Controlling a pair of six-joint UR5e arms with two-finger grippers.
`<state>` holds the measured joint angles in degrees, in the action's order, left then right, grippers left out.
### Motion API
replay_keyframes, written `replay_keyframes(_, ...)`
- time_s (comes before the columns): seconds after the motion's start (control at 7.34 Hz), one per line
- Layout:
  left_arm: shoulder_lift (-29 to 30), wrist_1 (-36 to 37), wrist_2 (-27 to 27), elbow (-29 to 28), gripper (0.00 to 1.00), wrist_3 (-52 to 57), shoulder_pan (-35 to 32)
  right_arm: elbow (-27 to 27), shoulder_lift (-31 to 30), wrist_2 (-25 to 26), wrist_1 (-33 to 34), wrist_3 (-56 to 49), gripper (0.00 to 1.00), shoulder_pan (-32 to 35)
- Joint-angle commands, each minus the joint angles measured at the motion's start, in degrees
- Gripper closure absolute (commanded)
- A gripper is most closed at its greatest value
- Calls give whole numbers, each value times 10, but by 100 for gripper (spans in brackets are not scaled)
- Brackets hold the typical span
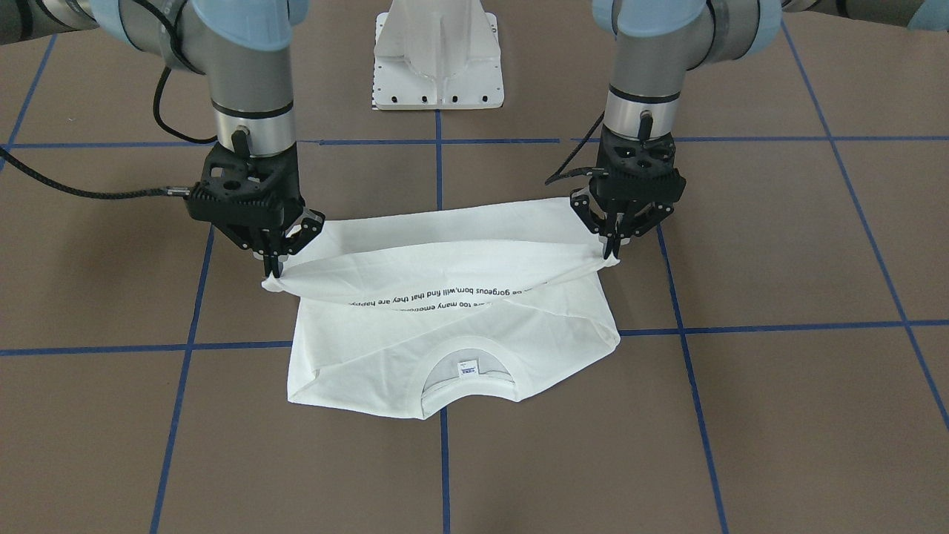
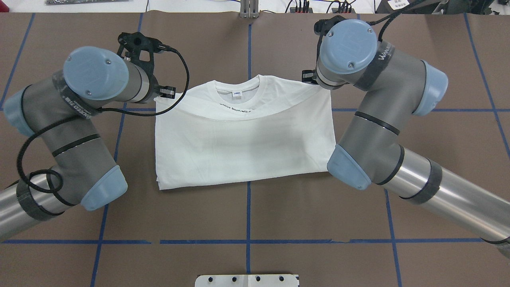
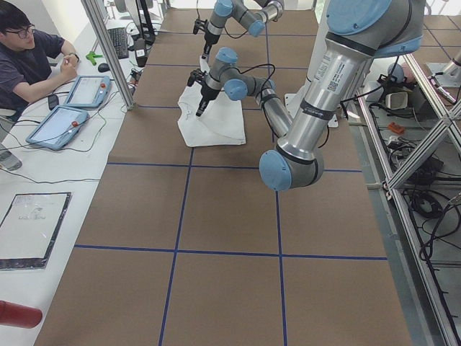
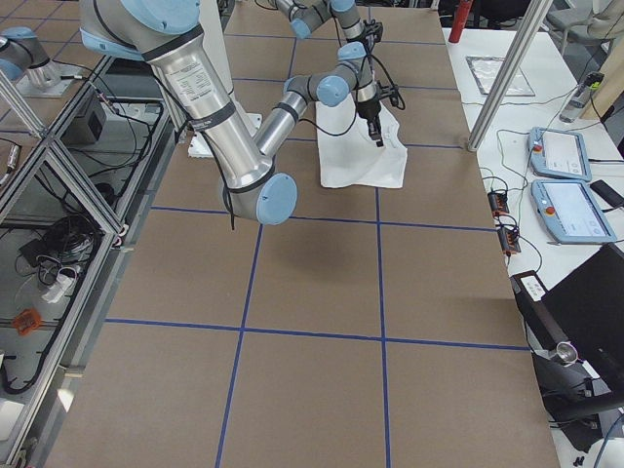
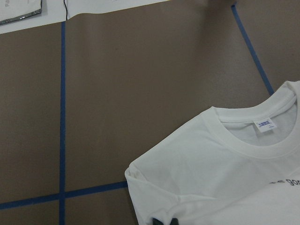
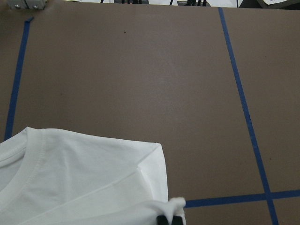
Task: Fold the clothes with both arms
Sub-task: 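Release the hem and raise both grippers away from the folded shirt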
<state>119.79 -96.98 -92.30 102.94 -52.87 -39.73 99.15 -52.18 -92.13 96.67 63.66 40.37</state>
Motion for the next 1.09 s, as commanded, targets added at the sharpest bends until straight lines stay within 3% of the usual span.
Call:
replay_keyframes(0.0,13,-63,3,-88,100,1,1,-77,30,0,-17,-1,100,0)
replay_keyframes(0.27,14,-118,3,-155,100,6,2,-122,32,-1,-46,-3,100,-2)
replay_keyframes(0.41,13,-135,3,-162,100,29,0,-130,31,-1,-55,-4,100,-2)
replay_keyframes(0.54,13,-143,1,-162,73,30,0,-131,26,1,-56,1,28,-7)
replay_keyframes(0.68,9,-159,-2,-157,1,30,-1,-131,30,2,-56,0,0,-8)
replay_keyframes(0.95,-12,-174,-46,-110,0,33,-3,-118,30,-43,-57,-51,0,13)
